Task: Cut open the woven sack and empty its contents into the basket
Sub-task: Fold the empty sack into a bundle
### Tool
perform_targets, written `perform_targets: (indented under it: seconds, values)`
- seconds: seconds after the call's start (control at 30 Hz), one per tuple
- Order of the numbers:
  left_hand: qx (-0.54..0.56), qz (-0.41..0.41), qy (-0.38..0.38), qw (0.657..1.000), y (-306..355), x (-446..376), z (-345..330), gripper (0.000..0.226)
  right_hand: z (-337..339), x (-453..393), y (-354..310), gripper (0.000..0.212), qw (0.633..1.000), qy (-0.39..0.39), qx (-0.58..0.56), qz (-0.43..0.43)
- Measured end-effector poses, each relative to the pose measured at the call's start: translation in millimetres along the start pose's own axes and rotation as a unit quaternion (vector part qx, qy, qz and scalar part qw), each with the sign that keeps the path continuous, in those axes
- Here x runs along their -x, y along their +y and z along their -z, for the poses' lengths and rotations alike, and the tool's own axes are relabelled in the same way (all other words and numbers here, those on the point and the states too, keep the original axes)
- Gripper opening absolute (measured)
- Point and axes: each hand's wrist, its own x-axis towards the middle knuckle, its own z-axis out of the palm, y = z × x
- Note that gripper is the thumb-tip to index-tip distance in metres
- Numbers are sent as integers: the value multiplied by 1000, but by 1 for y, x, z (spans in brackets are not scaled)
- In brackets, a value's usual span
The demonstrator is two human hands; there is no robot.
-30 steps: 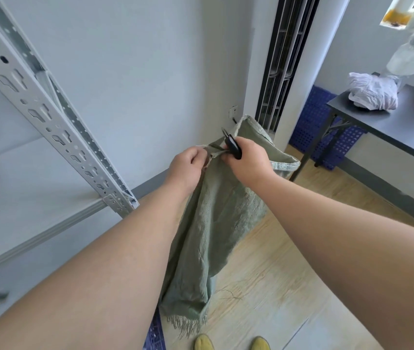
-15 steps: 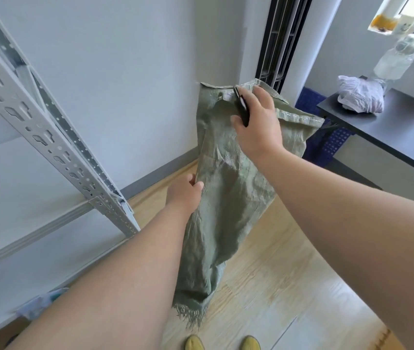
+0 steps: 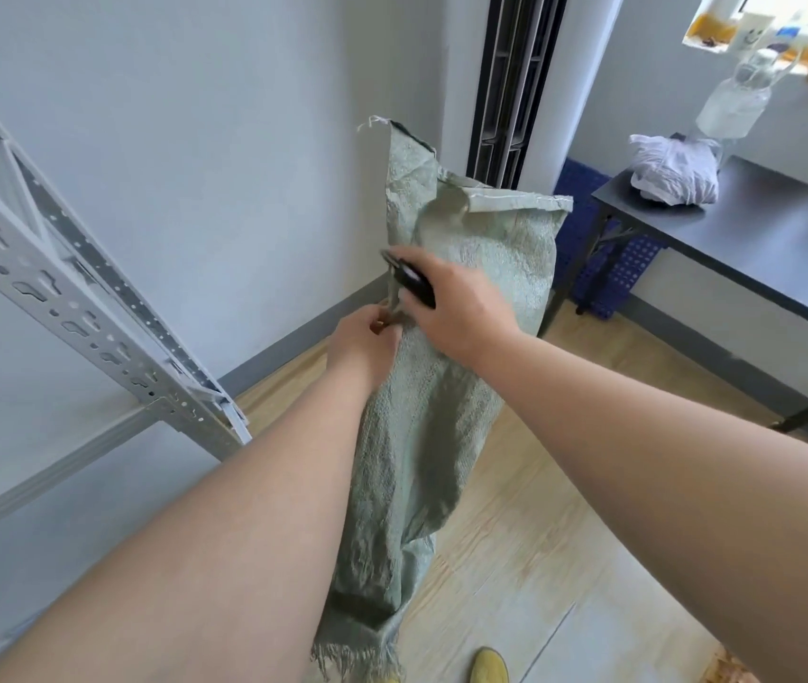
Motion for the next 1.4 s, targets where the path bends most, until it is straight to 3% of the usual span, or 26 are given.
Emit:
perform_targets:
  seconds: [0.07, 0.17, 0.3, 0.43, 0.6, 0.67, 0.73, 0.8, 0.87, 1.03, 1.27, 1.3, 1.4]
  values:
    - [-21, -22, -23, 999, 2, 1, -2, 17, -1, 3, 5, 52, 996, -68, 36, -45]
    - [-36, -44, -53, 997, 5, 5, -3, 15, -1, 4, 11, 57, 988, -105, 81, -75]
    - [-63, -56, -55, 995, 3, 5, -3, 21, -4, -2, 13, 42, 980, -143, 113, -85]
    - [-9, -64, -18, 998, 3, 10, 2, 25, -3, -6, 21, 27, 989, -77, 74, -102]
    - [-151, 21, -128, 980, -22, 15, 14, 40, 12, -15, 29, 28, 978, 69, 7, -195]
    - [-240, 58, -179, 952, -30, 19, 16, 43, 16, -21, 37, 31, 974, 76, 18, -213]
    - [-265, 57, -221, 937, -28, 21, 14, 40, 16, -24, 43, 43, 979, 14, -42, -198]
    - [-209, 55, -241, 946, -21, 23, 9, 38, 9, -23, 46, 61, 964, -92, -167, -186]
    - [-116, 72, -235, 962, -15, 20, 4, 37, 1, -21, 48, 64, 957, -145, -175, -180]
    - [47, 105, -176, 978, -17, 10, -3, 20, -14, -10, 64, 30, 960, -90, -135, -230]
    - [167, 170, -118, 964, -12, 2, -20, 16, -27, 32, 92, 30, 929, -99, -171, -313]
    - [184, 178, -108, 961, -12, 1, -24, 19, -31, 39, 95, 28, 926, -101, -173, -321]
    - [225, 206, -77, 949, -22, -10, -34, 56, -43, 62, 104, 21, 903, -98, -181, -378]
